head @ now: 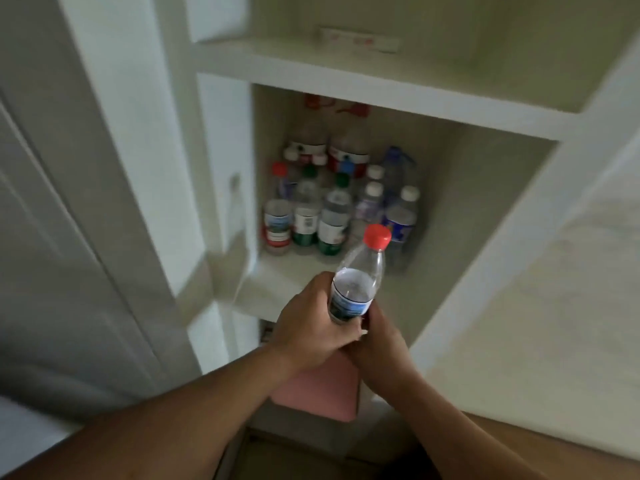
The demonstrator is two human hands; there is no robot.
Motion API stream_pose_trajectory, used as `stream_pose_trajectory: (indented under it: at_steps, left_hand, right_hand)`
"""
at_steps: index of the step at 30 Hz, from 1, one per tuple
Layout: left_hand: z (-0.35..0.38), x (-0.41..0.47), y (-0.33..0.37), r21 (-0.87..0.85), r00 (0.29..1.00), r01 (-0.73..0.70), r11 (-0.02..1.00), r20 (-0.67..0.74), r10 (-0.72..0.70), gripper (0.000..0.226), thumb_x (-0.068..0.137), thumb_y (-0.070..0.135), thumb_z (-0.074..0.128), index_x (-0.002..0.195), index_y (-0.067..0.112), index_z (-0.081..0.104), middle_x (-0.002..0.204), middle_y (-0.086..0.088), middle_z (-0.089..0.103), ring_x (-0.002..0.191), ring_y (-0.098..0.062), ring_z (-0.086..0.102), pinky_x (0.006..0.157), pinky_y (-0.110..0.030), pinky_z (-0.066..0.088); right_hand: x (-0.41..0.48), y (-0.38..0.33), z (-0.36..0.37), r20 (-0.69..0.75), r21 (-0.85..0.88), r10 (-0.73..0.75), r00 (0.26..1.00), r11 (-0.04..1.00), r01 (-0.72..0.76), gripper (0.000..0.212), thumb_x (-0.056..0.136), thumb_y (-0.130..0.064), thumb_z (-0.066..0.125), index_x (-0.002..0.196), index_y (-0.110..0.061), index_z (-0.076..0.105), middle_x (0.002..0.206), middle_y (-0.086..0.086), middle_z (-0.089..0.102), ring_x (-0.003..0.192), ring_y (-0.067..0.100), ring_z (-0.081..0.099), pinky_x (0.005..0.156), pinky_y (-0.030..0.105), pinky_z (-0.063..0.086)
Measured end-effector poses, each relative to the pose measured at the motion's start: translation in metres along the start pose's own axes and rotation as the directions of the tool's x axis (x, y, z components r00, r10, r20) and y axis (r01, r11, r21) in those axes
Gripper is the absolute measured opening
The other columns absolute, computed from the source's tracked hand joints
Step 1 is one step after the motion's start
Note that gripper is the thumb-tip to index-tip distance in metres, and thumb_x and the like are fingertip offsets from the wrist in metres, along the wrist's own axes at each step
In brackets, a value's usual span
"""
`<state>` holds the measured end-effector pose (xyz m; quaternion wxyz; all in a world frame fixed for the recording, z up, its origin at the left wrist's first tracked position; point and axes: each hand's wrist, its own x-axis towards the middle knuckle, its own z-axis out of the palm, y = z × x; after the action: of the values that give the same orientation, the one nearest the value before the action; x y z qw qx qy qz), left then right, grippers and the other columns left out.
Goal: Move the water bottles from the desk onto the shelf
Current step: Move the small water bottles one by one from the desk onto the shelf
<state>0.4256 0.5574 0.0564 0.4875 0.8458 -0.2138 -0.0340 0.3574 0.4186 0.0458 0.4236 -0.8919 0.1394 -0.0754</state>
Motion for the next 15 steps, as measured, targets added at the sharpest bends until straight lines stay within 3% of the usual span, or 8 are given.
stream_pose_trajectory:
  at_steps: [6,9,12,15]
  left_hand:
    - [-0.039,0.039,-0.059,-0.017,0.988,0.092,0.996,-0.121,-0.093,0.054,0.073,0.049,0.079,0.121,0.036,0.057,0.113,0.014,0.067,0.104,-0.009,0.067,0.089,-0.036,0.058]
    - [-0.047,0.053,-0.083,-0.058,0.974,0.132,0.99,-0.175,-0.141,0.048,0.078,0.048,0.078,0.12,0.037,0.057,0.112,0.015,0.067,0.103,-0.006,0.068,0.091,-0.037,0.06]
    - [-0.046,0.062,-0.1,-0.072,0.953,0.187,0.98,-0.229,-0.199,0.043,0.087,0.055,0.073,0.122,0.036,0.055,0.112,0.016,0.068,0.105,-0.007,0.069,0.09,-0.036,0.061]
    - [-0.038,0.063,-0.105,-0.072,0.92,0.255,0.964,-0.288,-0.265,0.046,0.095,0.052,0.066,0.132,0.029,0.053,0.126,0.007,0.068,0.118,-0.019,0.068,0.098,-0.044,0.06]
  right_hand:
    - [0.07,-0.027,0.072,0.023,0.007,-0.03,0.999,1.0,0.03,0.039,0.081,-0.04,0.074,0.117,-0.037,0.06,0.107,-0.013,0.073,0.1,0.006,0.071,0.089,0.042,0.061]
    - [0.098,-0.032,0.1,0.034,-0.02,-0.041,0.999,0.999,0.041,0.042,0.08,-0.049,0.069,0.118,-0.035,0.06,0.109,-0.013,0.071,0.099,0.007,0.069,0.088,0.041,0.062]
    - [0.119,-0.036,0.122,0.001,0.016,-0.014,1.0,1.0,0.014,0.063,0.071,-0.06,0.059,0.124,-0.027,0.059,0.116,-0.002,0.066,0.103,0.016,0.067,0.09,0.039,0.059]
    - [0.134,-0.042,0.129,0.014,-0.021,-0.004,1.0,1.0,0.004,0.051,0.081,-0.05,0.062,0.123,-0.021,0.059,0.115,0.005,0.065,0.099,0.022,0.063,0.085,0.033,0.05]
